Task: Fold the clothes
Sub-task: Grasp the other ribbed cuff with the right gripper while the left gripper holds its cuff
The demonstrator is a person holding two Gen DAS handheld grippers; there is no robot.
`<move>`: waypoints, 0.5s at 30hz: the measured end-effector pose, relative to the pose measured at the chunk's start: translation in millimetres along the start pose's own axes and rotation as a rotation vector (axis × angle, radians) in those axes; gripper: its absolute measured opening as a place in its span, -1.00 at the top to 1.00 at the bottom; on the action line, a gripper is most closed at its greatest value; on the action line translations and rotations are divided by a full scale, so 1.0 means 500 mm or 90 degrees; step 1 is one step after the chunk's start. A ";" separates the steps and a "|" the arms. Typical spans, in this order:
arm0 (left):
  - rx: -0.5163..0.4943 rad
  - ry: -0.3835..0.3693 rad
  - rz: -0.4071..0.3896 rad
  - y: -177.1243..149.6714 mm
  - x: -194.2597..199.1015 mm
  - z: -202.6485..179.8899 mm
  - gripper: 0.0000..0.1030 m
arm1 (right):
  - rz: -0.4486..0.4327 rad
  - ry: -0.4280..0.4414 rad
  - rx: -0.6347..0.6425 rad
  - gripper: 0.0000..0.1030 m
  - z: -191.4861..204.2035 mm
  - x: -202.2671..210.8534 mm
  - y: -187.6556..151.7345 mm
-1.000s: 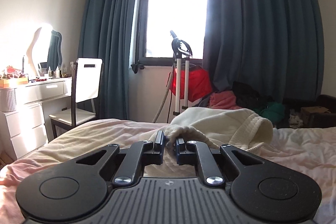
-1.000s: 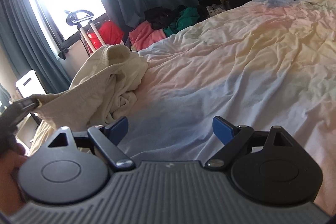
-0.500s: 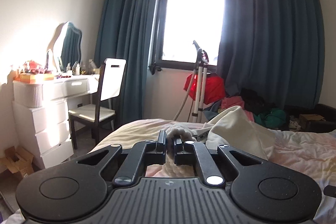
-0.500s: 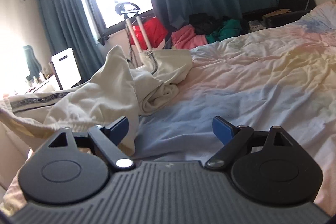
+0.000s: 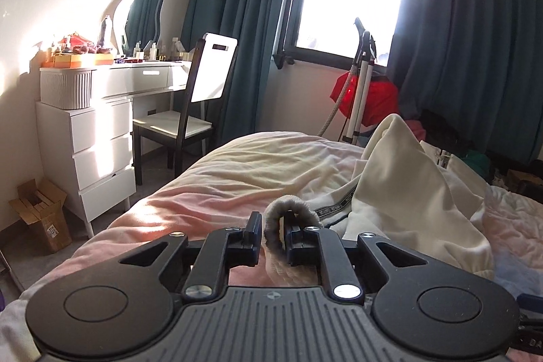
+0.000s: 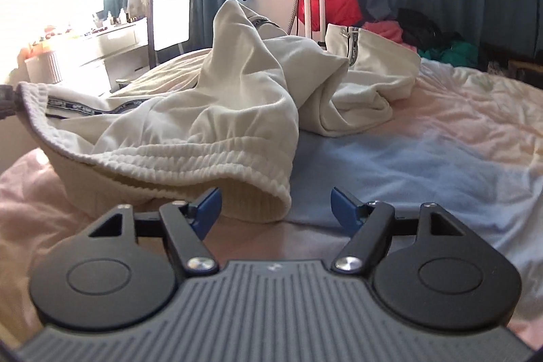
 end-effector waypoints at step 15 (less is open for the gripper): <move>0.004 -0.042 0.063 -0.032 -0.022 0.000 0.36 | -0.128 -0.052 0.084 0.75 0.040 0.018 0.093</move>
Point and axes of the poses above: each gripper's, at about its wrist camera, not at the fingertips, and x roughly against the way its jaws point, z to its left, y to its top, the point moved 5 cm from there along -x, roughly the way its jaws point, and after that the axes turned 10 degrees about -x, right-handed, at the moved point
